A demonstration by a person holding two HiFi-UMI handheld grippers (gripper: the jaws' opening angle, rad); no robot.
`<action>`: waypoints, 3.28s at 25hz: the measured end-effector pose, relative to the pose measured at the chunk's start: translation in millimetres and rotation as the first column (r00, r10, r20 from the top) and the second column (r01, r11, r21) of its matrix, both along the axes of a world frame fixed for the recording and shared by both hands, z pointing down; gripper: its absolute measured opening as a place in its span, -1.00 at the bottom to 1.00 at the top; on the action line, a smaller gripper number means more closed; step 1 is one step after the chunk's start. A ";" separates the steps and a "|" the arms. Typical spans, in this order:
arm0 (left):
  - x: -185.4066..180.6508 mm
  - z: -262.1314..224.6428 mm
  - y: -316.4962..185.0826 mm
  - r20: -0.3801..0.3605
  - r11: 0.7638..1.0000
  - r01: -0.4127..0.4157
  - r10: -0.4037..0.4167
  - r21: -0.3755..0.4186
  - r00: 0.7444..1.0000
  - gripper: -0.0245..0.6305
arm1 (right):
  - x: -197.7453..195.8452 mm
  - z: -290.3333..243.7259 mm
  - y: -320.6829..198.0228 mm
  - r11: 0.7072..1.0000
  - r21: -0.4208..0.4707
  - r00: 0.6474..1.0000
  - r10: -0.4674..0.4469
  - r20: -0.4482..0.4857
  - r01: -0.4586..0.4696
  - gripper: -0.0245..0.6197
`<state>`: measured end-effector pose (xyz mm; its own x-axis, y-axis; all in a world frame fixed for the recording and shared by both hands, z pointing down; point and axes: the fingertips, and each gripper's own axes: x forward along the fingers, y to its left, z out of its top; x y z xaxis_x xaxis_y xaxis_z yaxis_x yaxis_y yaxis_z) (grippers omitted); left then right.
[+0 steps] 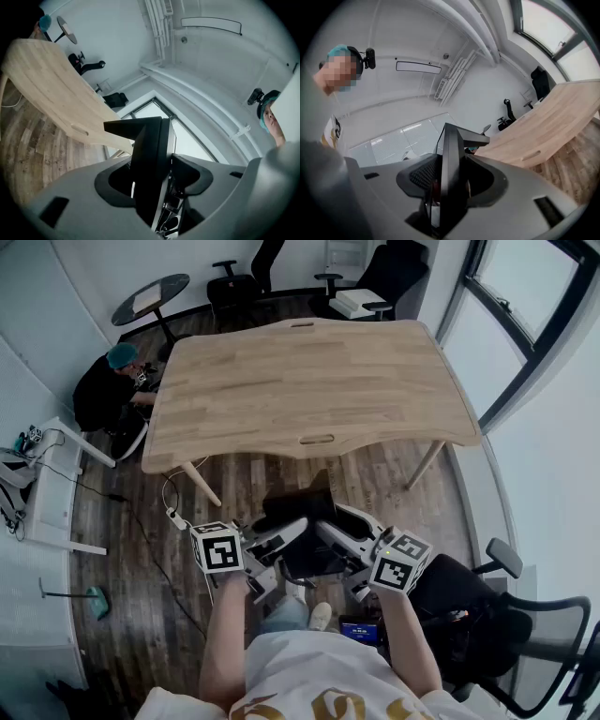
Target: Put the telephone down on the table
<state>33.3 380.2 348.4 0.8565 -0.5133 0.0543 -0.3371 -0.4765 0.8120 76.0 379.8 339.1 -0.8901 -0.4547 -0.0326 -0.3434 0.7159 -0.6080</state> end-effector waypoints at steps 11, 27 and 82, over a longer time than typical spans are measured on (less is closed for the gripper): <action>-4.4 -23.6 51.7 0.007 0.999 0.029 -0.029 0.035 1.000 -0.18 | -6.0 -28.2 51.7 0.999 0.028 0.999 -0.035 0.022 0.034 -0.37; 10.4 -23.3 68.7 0.061 0.998 -0.012 0.008 0.068 0.998 -0.18 | 7.2 -25.7 70.9 0.999 -0.006 0.996 -0.048 0.076 0.048 -0.38; -76.7 19.8 -405.3 0.047 0.982 -0.190 0.189 0.002 0.981 -0.17 | -82.9 18.2 -396.7 0.990 -0.115 0.993 0.085 0.080 -0.076 -0.40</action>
<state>-43.5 -25.1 368.2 0.9349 -0.3425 0.0931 -0.2771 -0.5405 0.7944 -6.9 -16.9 357.3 -0.8467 -0.5297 -0.0513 -0.3410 0.6140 -0.7118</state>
